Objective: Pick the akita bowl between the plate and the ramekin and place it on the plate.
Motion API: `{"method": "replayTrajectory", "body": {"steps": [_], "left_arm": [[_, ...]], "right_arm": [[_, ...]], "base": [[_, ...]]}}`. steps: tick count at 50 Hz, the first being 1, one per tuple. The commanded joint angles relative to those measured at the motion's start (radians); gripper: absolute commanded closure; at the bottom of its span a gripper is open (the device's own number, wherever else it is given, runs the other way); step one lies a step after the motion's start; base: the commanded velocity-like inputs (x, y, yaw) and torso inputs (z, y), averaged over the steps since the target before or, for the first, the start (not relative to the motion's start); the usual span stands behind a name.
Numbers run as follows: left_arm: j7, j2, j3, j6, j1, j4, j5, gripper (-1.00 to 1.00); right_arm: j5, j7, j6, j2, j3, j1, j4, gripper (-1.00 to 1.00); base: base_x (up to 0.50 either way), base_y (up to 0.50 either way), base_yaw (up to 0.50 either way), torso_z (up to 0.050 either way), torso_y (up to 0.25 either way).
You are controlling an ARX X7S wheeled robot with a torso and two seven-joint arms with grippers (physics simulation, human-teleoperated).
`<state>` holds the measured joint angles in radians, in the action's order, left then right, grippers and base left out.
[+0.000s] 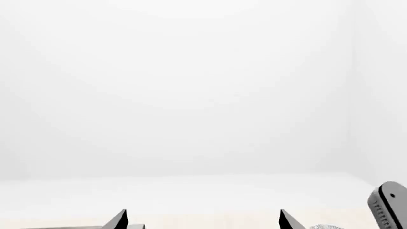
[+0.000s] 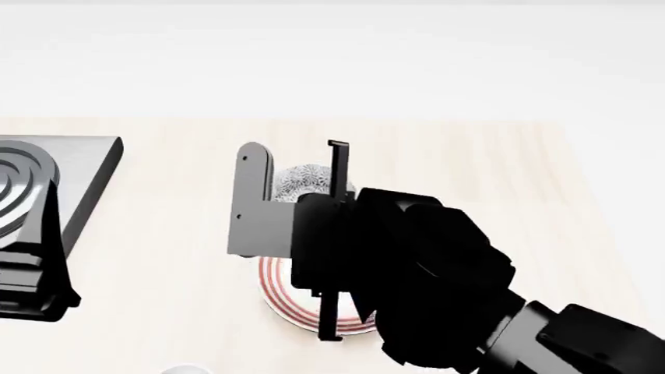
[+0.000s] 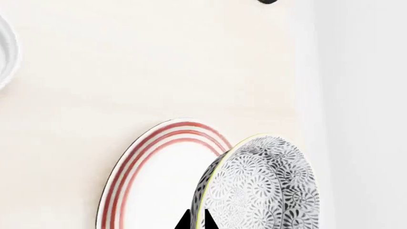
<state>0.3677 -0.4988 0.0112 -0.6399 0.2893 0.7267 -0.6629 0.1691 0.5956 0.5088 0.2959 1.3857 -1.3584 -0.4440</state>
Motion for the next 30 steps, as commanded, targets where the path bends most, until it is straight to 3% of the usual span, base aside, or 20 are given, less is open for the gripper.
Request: {"method": "replayTrajectory", "body": {"steps": [1, 15, 30], "left_arm": [[-0.007, 0.0, 0.008, 0.013, -0.007, -0.012, 0.007, -1.0], [-0.016, -0.001, 0.008, 0.033, -0.016, -0.031, 0.012, -1.0], [-0.02, -0.006, 0.011, 0.038, -0.019, -0.031, 0.007, -1.0]], "right_arm": [[-0.023, -0.023, -0.13, -0.095, -0.037, -0.023, -0.312, 1.0], [-0.02, -0.045, -0.389, -0.293, -0.068, -0.031, -0.815, 1.0], [0.085, -0.095, -0.396, -0.296, 0.046, 0.004, -0.8, 1.0]], "base": [[0.0, 0.0, 0.0, 0.0, 0.0], [0.0, 0.0, 0.0, 0.0, 0.0], [0.0, 0.0, 0.0, 0.0, 0.0]]}}
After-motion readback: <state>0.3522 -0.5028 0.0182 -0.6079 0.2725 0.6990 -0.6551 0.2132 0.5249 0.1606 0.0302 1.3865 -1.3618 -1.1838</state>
